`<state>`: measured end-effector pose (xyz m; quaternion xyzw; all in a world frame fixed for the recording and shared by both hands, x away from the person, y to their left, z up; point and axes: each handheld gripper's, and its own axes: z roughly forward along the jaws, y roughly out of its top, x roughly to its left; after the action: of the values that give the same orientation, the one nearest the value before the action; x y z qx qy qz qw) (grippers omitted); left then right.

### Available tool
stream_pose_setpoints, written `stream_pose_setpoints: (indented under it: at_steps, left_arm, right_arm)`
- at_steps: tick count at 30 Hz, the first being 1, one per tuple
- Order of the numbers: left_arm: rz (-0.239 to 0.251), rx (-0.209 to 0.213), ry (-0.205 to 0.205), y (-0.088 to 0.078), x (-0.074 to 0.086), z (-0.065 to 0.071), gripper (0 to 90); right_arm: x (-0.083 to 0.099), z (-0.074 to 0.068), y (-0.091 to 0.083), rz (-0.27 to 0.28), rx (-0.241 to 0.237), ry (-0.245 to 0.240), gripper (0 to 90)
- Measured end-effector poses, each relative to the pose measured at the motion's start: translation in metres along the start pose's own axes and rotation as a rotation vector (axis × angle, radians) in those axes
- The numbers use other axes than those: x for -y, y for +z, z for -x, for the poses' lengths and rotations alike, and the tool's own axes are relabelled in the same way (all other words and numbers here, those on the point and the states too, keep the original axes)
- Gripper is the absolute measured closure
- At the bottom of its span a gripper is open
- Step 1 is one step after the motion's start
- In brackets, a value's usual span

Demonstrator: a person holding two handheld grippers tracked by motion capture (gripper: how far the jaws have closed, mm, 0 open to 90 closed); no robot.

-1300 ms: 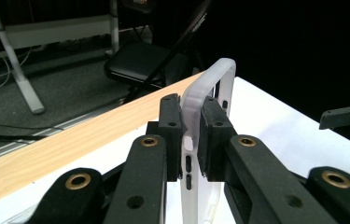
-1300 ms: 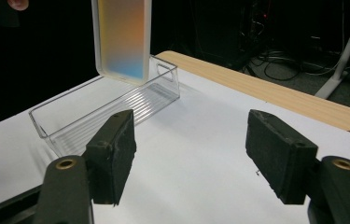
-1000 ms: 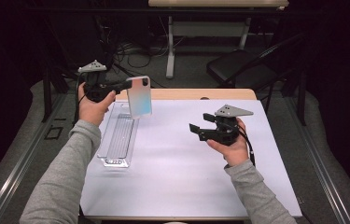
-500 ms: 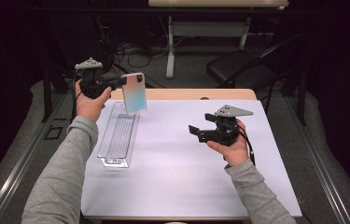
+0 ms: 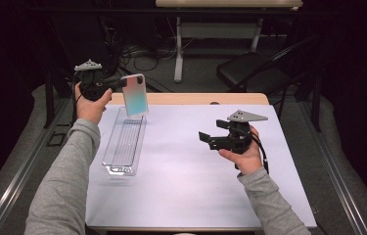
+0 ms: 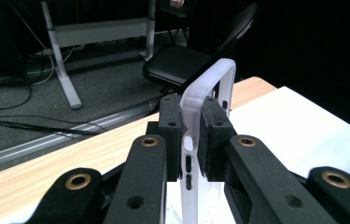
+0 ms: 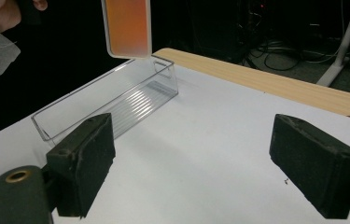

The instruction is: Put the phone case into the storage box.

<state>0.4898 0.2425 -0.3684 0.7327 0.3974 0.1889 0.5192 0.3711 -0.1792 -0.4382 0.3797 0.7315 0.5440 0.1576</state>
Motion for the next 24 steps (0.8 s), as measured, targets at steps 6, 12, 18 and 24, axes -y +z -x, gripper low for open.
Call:
stream_pose_setpoints:
  at_steps: [6, 12, 18, 24]
  left_arm:
    - [0.003, 0.008, 0.013, 0.002, -0.002, -0.004, 81.7]
    - [0.002, 0.003, 0.012, 0.005, 0.001, -0.013, 81.8]
    - [0.0, -0.007, 0.012, 0.009, 0.006, -0.025, 81.8]
    - [-0.007, -0.01, 0.03, 0.012, 0.01, -0.034, 81.7]
  right_arm:
    - [0.001, -0.002, 0.0, -0.002, 0.007, -0.011, 14.2]
    - [0.005, -0.004, -0.003, -0.001, 0.006, -0.043, 14.4]
    - [0.008, -0.002, -0.007, -0.009, 0.026, -0.038, 14.7]
    - [0.012, 0.001, -0.007, -0.026, 0.032, -0.047, 14.9]
